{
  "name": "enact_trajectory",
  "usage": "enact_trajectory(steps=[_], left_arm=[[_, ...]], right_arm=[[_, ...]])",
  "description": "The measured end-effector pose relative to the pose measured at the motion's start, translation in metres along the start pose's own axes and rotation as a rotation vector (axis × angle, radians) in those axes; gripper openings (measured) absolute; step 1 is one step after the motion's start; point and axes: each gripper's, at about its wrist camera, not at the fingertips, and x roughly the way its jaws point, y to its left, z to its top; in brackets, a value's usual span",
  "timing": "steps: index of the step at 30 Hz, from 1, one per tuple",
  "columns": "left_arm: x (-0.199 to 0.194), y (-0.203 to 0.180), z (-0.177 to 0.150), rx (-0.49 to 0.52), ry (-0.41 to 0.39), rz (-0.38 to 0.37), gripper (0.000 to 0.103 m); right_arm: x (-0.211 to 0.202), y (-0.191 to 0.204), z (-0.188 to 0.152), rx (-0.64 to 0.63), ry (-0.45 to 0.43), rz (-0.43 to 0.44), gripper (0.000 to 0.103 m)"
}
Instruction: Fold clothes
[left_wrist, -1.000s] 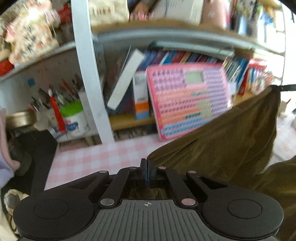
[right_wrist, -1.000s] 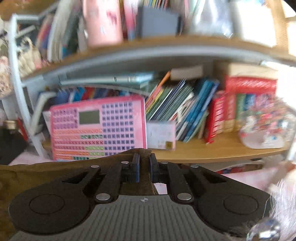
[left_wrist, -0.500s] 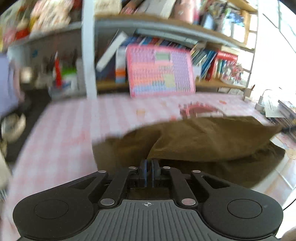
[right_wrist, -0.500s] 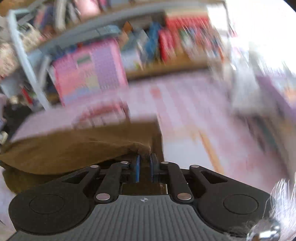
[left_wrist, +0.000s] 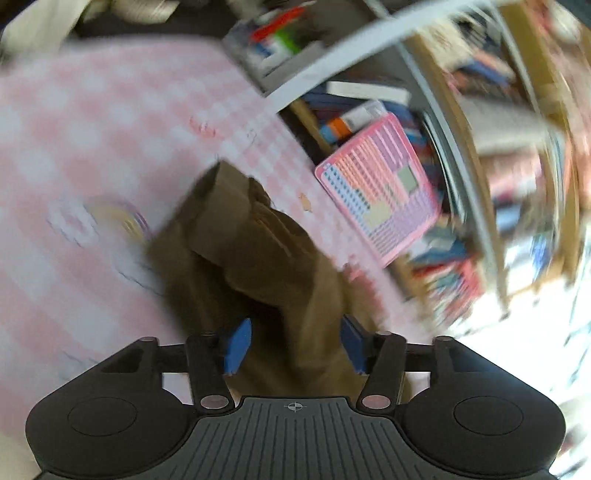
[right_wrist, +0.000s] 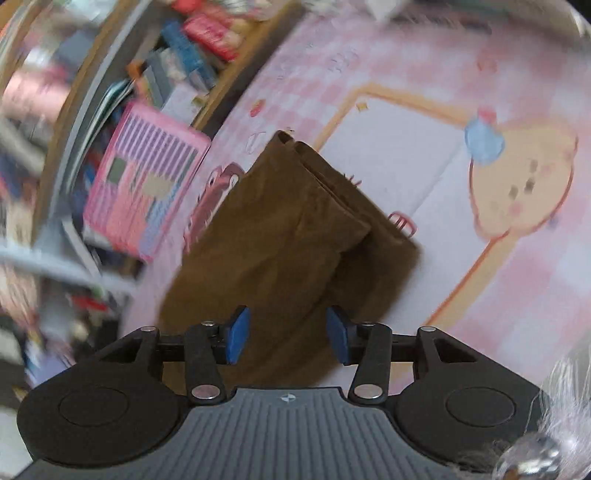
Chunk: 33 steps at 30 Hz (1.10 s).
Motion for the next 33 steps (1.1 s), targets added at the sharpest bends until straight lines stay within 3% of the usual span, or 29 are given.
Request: enact_trajectory(steps=[1, 3, 9, 12, 13, 14, 16, 18, 21, 23, 24, 26, 29, 31, 33], left_arm=[[0.007, 0.004, 0.001, -0.068, -0.003, -0.003, 0.071], [0.02, 0.013, 0.004, -0.175, -0.015, 0.015, 0.071], [0.037, 0.015, 0.016, -0.249, -0.094, 0.071, 0.061], [0.039, 0.02, 0.017, -0.367, -0.151, 0.093, 0.033], [0.04, 0.021, 0.018, -0.396, -0.165, 0.101, 0.016], [0.041, 0.02, 0.019, -0.41, -0.176, 0.108, 0.008], [0.043, 0.003, 0.031, -0.345, -0.181, 0.103, 0.005], [0.039, -0.033, 0.045, -0.213, -0.183, 0.0, 0.004], [0.016, -0.078, 0.055, -0.027, -0.197, -0.166, 0.004], [0.004, -0.078, 0.051, 0.016, -0.18, -0.203, 0.005], [0.002, -0.068, 0.046, 0.017, -0.159, -0.183, 0.005], [0.008, -0.03, 0.032, -0.033, -0.106, -0.064, 0.005], [0.021, 0.03, 0.013, -0.141, -0.059, 0.1, 0.005], [0.024, 0.038, 0.01, -0.167, -0.065, 0.121, 0.005], [0.026, 0.036, 0.01, -0.176, -0.074, 0.124, 0.005]], right_arm=[[0.003, -0.002, 0.003, 0.061, -0.003, 0.007, 0.045], [0.007, -0.005, 0.006, 0.148, -0.02, 0.014, 0.045], [0.019, -0.016, 0.022, 0.278, -0.048, -0.025, 0.044], [0.024, -0.024, 0.034, 0.313, -0.063, -0.058, 0.034], [0.026, -0.026, 0.037, 0.323, -0.069, -0.064, 0.021], [0.029, -0.026, 0.041, 0.321, -0.068, -0.059, 0.012], [0.034, -0.019, 0.051, 0.291, -0.063, -0.04, 0.007], [0.028, 0.009, 0.065, 0.185, -0.088, 0.01, 0.006], [-0.014, 0.066, 0.078, -0.014, -0.183, 0.187, 0.006], [-0.048, 0.085, 0.075, -0.123, -0.244, 0.225, 0.006], [-0.06, 0.086, 0.07, -0.16, -0.261, 0.202, 0.006], [-0.068, 0.074, 0.054, -0.228, -0.262, 0.1, 0.006], [-0.034, 0.031, 0.032, -0.249, -0.129, -0.125, 0.006], [-0.005, -0.003, 0.023, -0.172, -0.043, -0.213, 0.006], [0.003, -0.018, 0.02, -0.105, -0.048, -0.203, 0.006]])
